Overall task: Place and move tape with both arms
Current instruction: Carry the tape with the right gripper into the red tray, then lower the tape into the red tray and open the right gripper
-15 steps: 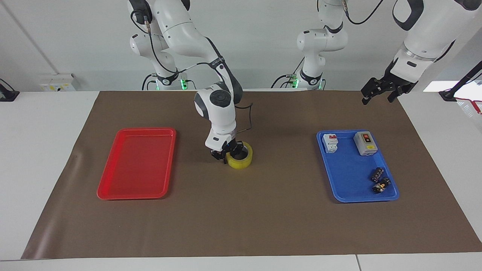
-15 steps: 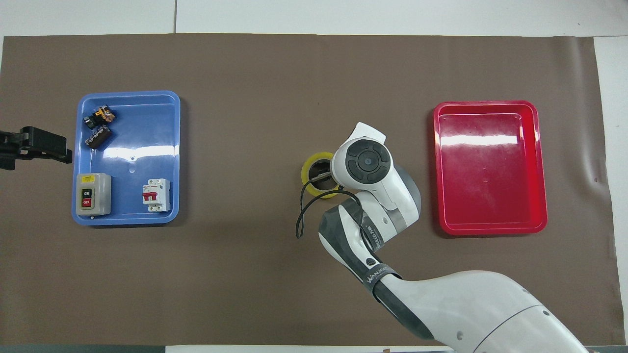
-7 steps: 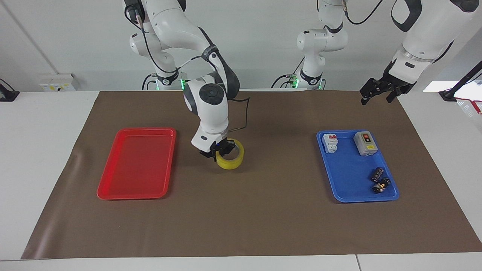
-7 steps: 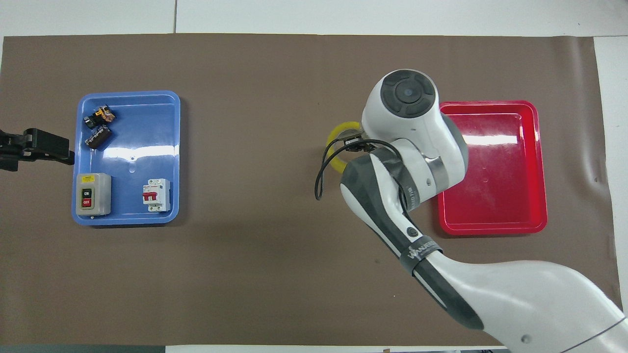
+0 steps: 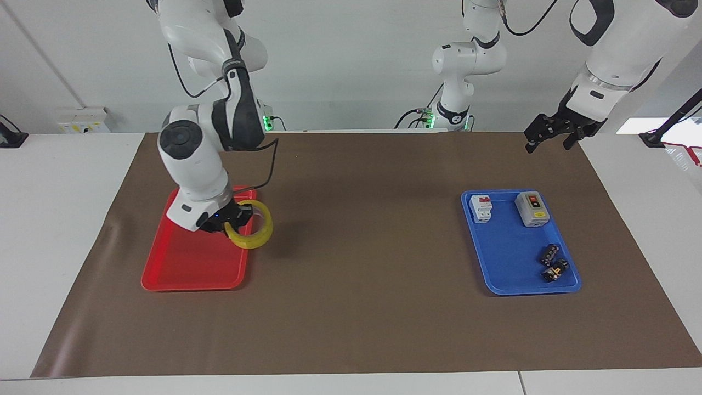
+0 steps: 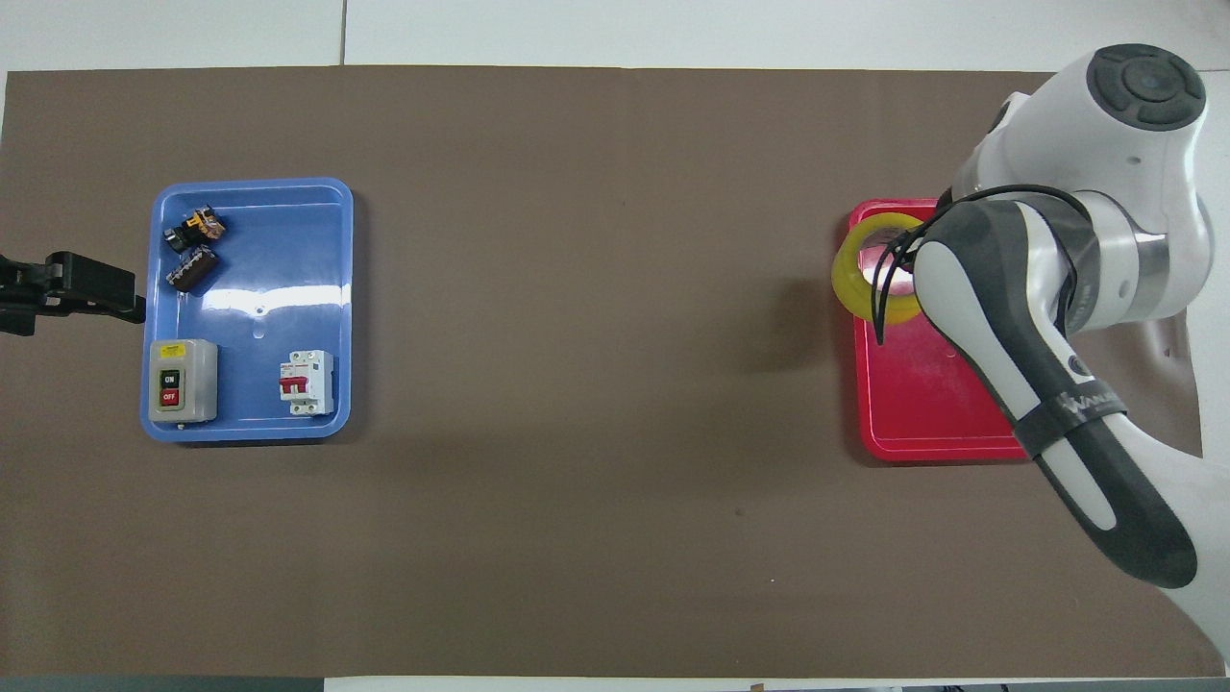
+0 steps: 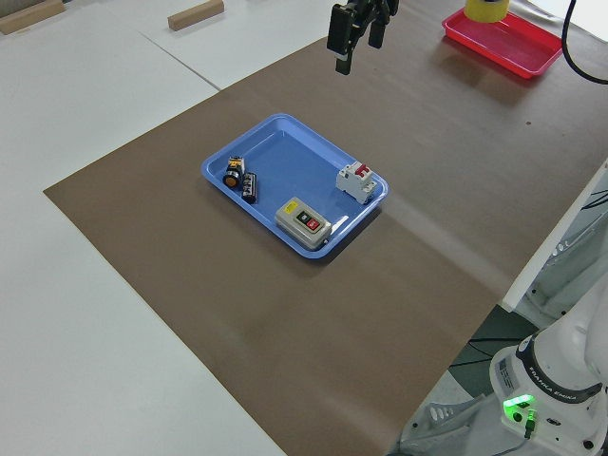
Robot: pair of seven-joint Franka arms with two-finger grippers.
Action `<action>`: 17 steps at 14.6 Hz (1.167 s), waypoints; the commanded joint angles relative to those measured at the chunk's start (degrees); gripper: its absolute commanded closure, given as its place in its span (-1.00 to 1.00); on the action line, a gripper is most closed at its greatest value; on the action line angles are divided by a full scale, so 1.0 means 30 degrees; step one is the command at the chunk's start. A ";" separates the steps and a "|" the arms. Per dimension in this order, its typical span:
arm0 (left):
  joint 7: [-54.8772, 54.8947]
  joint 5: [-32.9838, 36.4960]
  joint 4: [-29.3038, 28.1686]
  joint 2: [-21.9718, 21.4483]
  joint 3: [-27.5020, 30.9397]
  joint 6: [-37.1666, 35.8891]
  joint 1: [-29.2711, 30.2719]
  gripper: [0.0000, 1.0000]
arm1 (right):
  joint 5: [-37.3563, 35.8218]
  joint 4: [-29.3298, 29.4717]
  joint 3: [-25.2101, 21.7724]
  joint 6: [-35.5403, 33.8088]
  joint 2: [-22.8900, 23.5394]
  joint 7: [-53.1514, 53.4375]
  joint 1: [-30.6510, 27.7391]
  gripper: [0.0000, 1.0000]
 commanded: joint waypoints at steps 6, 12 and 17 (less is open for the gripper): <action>0.1819 0.0286 -0.0315 -0.0455 -0.0132 0.0567 0.0173 -1.00 | 0.0205 -0.6183 0.0300 0.6340 -0.1873 -0.5414 -0.3192 1.00; 0.1823 0.0286 -0.0403 -0.0514 -0.0132 0.0393 0.0173 -1.00 | 0.0205 -0.7654 0.0300 0.8073 -0.1963 -0.5709 -0.3633 1.00; 0.1823 0.0286 -0.0403 -0.0514 -0.0132 0.0421 0.0232 -1.00 | 0.0205 -0.7654 0.0300 0.8190 -0.1523 -0.5505 -0.3634 1.00</action>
